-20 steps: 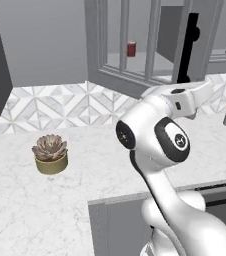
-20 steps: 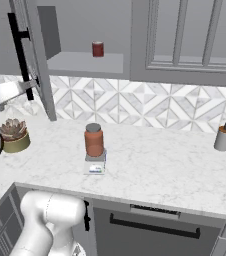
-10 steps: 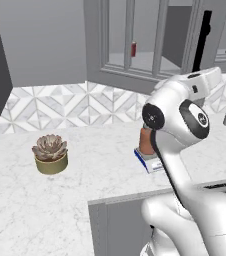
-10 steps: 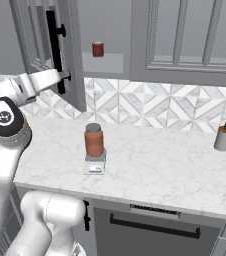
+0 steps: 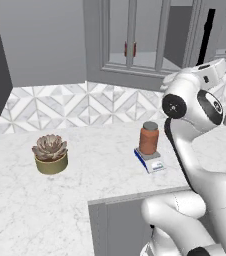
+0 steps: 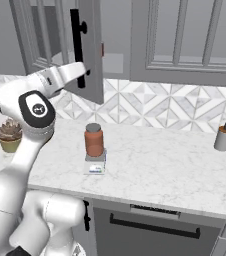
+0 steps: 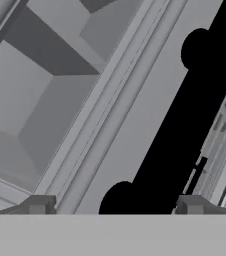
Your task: Pick the honey bottle and place it on the digital scale for weighing, and close the cabinet.
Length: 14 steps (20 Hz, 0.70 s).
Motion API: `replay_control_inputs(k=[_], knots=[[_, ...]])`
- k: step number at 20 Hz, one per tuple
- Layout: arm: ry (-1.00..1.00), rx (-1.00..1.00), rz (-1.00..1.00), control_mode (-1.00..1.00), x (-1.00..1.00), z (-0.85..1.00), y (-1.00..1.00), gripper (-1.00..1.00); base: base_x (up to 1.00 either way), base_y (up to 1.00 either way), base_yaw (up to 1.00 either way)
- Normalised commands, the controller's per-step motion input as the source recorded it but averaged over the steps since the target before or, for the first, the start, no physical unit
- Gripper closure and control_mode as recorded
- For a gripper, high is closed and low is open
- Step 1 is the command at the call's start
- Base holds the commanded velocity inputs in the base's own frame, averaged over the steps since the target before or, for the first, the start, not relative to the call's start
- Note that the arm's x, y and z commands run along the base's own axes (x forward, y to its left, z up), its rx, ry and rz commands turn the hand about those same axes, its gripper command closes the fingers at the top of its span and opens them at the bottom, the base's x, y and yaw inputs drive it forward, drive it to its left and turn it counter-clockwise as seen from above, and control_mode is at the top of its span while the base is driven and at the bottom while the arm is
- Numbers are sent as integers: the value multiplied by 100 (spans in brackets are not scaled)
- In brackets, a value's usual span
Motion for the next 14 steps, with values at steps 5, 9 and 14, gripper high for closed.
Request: replay_control_inputs(k=[5, 9, 14], knots=[[7, 0, 8, -100, 54, 0, -31, -100, 0, 0, 0], [7, 0, 4, -100, 51, 0, -20, -100, 0, 0, 0], [7, 0, 1, -100, 46, 0, -15, -100, 0, 0, 0]])
